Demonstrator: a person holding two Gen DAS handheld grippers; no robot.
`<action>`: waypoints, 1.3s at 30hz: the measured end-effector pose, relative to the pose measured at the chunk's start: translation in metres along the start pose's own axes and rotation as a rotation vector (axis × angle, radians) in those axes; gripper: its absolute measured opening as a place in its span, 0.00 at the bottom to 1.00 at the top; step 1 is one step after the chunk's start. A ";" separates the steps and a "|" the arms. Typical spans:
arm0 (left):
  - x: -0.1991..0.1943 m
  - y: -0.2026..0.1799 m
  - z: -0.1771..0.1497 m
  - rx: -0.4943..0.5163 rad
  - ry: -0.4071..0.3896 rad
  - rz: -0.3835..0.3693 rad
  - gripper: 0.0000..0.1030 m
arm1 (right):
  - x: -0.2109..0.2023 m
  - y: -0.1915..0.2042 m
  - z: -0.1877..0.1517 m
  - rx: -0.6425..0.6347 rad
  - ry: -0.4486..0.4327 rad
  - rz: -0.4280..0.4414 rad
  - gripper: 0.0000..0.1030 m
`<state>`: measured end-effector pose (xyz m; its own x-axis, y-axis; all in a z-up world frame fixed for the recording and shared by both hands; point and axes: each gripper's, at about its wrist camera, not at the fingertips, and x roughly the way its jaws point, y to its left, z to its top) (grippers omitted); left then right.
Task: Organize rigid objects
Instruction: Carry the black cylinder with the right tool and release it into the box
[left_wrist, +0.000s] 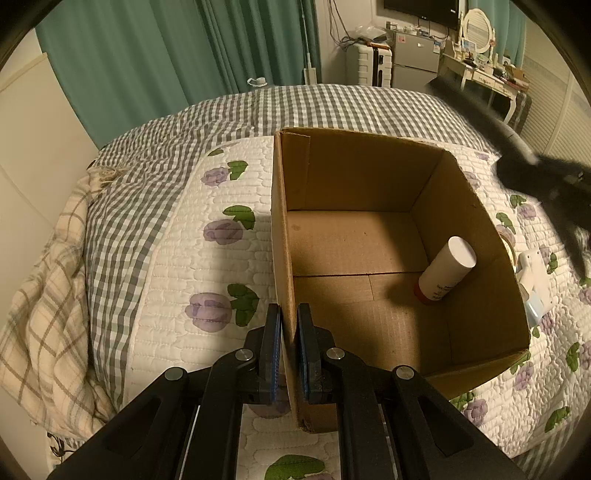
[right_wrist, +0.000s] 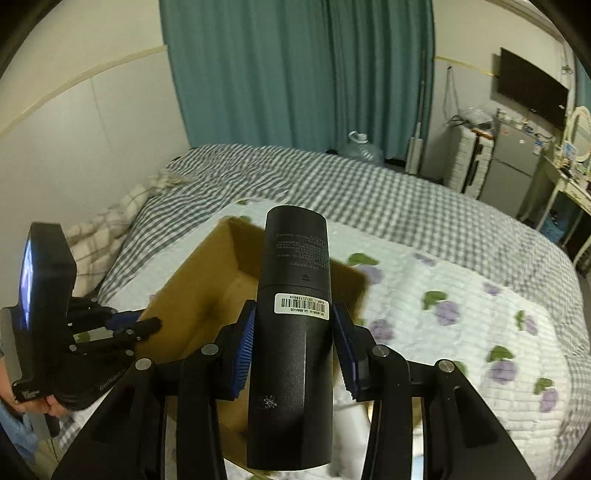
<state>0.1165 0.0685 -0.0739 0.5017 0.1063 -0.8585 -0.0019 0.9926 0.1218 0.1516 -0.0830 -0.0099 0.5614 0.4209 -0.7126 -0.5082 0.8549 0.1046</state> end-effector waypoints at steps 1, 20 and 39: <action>0.000 0.000 0.000 -0.001 0.000 -0.001 0.08 | 0.006 0.005 -0.001 -0.001 0.006 0.006 0.38; 0.000 0.004 -0.001 0.000 -0.005 -0.023 0.08 | 0.099 0.038 -0.039 -0.068 0.169 -0.029 0.38; 0.003 0.009 0.001 -0.007 0.001 -0.021 0.08 | 0.068 0.033 -0.031 -0.036 0.132 -0.040 0.64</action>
<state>0.1190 0.0781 -0.0752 0.5007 0.0856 -0.8613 0.0023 0.9950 0.1002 0.1524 -0.0353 -0.0760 0.4922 0.3414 -0.8008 -0.5117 0.8577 0.0511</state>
